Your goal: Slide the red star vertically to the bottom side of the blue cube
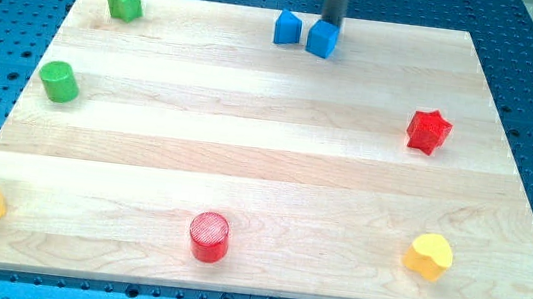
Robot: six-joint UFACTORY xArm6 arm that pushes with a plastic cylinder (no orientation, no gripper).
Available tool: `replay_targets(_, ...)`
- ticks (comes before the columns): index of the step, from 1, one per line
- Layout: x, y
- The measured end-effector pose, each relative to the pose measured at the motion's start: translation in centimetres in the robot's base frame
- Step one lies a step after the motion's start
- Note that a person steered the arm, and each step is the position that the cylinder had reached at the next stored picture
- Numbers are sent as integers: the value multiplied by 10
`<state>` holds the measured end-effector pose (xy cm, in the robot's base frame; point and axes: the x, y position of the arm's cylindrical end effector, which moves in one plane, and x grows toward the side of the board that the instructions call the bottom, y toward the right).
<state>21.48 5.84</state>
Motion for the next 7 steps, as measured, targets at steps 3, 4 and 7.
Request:
replay_targets(3,0,23)
replay_targets(4,38,78)
replay_targets(7,83,144)
